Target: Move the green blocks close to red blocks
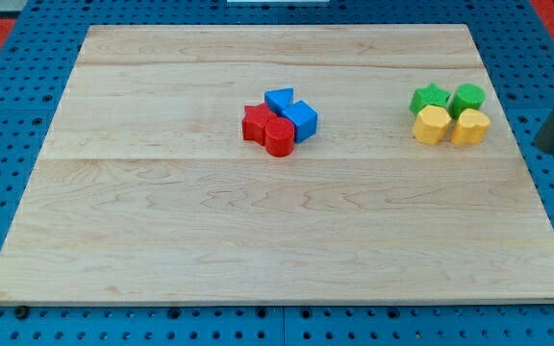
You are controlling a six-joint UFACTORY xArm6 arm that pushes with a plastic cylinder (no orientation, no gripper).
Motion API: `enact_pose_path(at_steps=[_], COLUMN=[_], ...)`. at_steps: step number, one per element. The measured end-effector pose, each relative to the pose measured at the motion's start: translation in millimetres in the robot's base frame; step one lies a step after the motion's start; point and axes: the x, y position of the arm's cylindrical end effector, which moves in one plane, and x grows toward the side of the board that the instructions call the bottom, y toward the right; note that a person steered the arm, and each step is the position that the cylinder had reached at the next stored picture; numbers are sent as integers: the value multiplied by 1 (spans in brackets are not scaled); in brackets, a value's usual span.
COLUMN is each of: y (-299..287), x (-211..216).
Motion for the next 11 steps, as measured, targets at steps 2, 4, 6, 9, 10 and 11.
enact_pose_path(at_steps=[2, 4, 6, 9, 10, 11], y=[-174, -279, -319, -323, -275, -180], x=[3, -40, -105, -151, -156, -157])
